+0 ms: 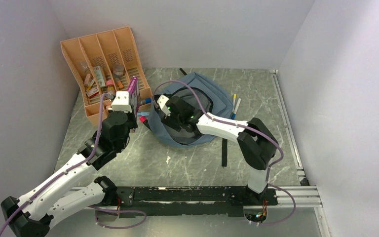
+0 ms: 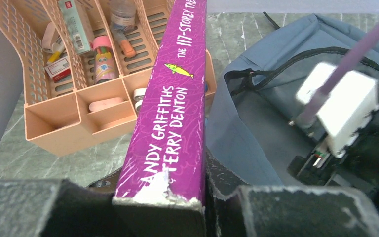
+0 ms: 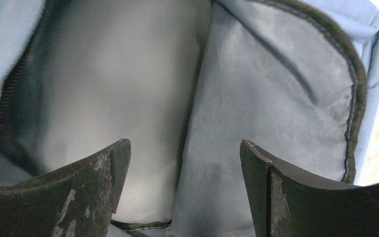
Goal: Pack the student bag
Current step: Place the book in the student bag.
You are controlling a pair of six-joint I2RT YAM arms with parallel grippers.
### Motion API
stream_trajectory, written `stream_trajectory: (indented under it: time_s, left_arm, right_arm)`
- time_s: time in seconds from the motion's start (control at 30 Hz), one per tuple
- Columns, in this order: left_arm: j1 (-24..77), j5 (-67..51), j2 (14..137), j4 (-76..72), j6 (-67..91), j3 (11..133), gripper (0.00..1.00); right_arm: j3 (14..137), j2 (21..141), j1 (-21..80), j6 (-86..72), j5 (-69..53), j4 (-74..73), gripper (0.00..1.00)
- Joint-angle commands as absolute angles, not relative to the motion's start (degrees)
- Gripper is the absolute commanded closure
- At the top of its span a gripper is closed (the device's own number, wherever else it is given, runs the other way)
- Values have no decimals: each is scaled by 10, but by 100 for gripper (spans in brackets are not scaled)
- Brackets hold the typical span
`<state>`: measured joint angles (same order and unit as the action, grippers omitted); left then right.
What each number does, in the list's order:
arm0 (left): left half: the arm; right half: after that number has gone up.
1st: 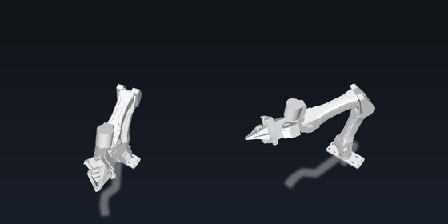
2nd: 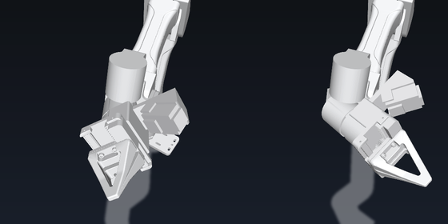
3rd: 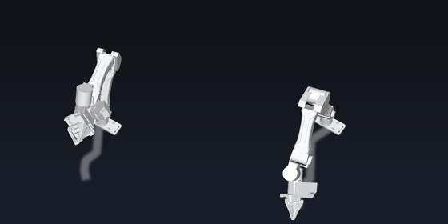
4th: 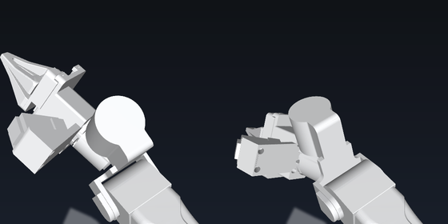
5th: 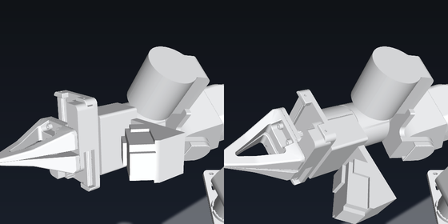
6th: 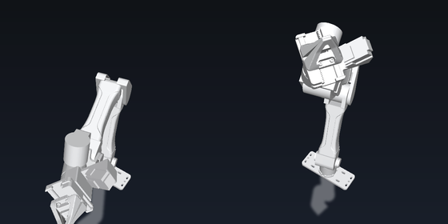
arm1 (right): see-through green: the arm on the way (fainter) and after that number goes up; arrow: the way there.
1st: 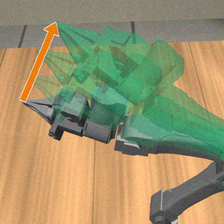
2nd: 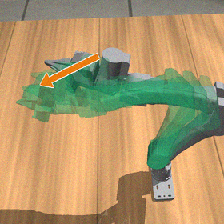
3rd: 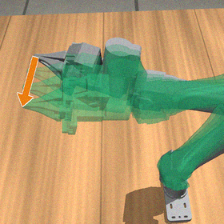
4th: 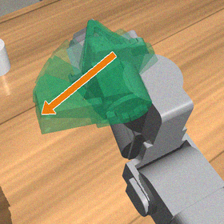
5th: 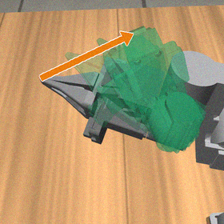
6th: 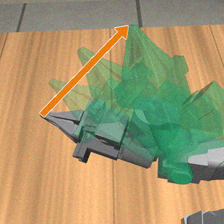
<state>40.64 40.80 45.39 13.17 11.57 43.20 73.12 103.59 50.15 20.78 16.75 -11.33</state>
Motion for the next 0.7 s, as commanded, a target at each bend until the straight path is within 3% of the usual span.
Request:
stream_trajectory:
  time_s: [0.0, 0.27, 0.67]
  left_arm:
    - [401, 409, 447, 78, 114, 440, 95]
    - [399, 406, 437, 77, 109, 437, 95]
    - [398, 404, 430, 76, 106, 434, 95]
  right_arm:
    - [750, 1084, 511, 241, 282, -125, 15]
    - [762, 1150, 511, 260, 399, -116, 19]
    - [771, 1148, 511, 241, 420, -116, 63]
